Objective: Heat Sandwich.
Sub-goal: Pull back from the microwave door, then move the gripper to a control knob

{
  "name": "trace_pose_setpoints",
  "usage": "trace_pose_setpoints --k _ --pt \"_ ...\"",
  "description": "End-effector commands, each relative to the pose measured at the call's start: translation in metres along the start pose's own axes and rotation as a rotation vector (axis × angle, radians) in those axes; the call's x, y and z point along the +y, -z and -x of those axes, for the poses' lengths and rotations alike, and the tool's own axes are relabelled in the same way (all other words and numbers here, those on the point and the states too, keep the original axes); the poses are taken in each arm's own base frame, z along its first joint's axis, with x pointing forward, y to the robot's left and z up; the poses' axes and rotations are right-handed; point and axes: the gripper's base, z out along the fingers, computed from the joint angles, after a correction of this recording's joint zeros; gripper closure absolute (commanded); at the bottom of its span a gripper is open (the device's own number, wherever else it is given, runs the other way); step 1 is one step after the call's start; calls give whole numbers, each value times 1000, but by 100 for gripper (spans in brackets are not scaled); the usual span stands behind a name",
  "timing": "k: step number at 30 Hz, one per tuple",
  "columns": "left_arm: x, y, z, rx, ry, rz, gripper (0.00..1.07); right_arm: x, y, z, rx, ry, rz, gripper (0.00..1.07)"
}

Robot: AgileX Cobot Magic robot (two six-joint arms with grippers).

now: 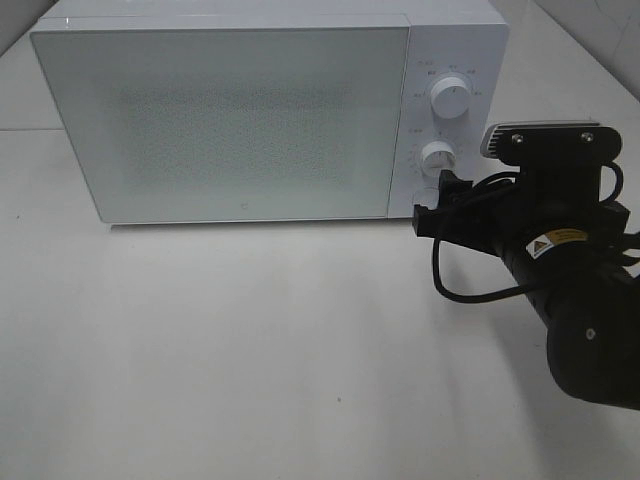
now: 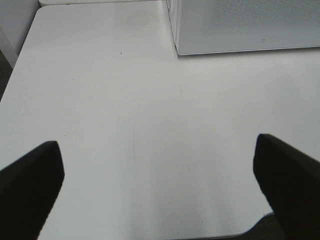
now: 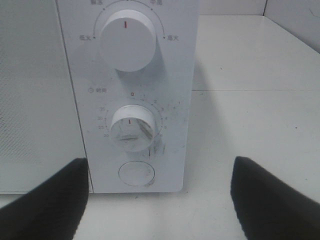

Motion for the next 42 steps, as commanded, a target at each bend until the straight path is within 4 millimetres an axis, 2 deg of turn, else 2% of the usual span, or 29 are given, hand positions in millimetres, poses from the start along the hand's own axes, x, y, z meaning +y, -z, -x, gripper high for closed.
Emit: trace_pose_setpoints --k 1,15,26,30,42 --pt "0 2 0 -26 6 3 9 2 -10 7 -100 8 -4 32" --pt "0 2 0 -26 6 3 9 25 -42 -4 -79 12 11 32" --pt "0 2 0 -26 6 3 9 26 -66 -2 -87 -10 -13 32" --pt "0 2 0 -26 6 3 9 24 -85 -4 -86 -12 -27 32" --pt "0 2 0 -26 6 3 9 26 -90 -10 -72 -8 -26 32"
